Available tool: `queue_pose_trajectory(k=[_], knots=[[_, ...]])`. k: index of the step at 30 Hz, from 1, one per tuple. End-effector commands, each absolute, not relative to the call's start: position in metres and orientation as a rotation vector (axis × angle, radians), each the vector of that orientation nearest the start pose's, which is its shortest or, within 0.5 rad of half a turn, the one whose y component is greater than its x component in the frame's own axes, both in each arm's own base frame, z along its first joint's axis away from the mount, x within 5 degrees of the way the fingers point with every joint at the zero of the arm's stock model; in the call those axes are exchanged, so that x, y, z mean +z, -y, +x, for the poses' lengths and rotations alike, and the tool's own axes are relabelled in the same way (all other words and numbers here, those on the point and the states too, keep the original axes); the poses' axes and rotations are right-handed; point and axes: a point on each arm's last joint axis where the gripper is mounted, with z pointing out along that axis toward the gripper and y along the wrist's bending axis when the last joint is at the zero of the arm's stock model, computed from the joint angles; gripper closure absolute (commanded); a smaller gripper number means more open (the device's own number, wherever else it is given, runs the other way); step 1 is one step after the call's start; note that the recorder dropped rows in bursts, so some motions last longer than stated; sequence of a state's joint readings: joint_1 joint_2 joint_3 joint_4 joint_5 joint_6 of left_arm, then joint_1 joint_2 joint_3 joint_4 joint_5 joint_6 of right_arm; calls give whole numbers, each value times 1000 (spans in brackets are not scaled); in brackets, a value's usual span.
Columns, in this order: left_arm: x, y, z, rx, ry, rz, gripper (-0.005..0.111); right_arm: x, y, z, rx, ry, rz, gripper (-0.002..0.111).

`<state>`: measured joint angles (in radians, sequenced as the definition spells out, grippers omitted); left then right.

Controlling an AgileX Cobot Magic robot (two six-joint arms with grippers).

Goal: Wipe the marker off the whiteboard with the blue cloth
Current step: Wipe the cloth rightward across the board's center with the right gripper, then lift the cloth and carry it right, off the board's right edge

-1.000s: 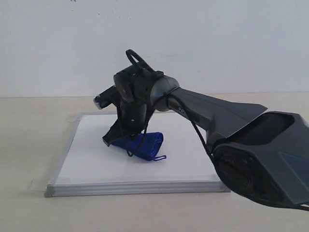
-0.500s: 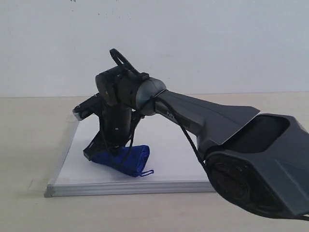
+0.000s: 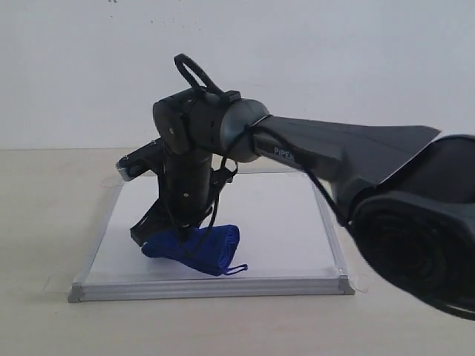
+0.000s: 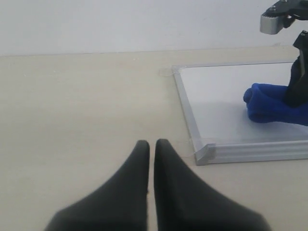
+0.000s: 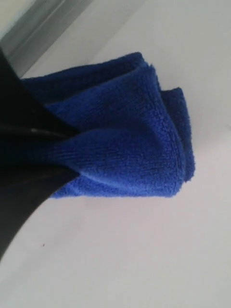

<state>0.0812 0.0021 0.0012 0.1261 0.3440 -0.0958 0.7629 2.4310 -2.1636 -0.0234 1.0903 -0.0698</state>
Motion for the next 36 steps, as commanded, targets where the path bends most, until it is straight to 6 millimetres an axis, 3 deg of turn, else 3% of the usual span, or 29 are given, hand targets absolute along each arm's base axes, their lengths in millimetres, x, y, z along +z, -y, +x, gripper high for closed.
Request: queue_pose_trajectory(k=[1,15,20,30,32,36], knots=[[183,-8,53,102,-1819,-82,103,188,-331,373,133,-2539,-1066,109],[183,-8,53,102,-1819,-82,103,224,-224,354,159,-2480,-738,109],[183,-8,53,102,-1819,-82,103,228,-185,355,147,-2483,-604,109],[183,-8,53,102,-1819,-82,103,227,-118,375,120,-2522,-274,109],[183,-8,53,102,-1819,-82,103,221,-106,379,116,-2545,-193,109],[183,-8,53,102,-1819,-82,103,188,-90,378,157,-2551,7,109]])
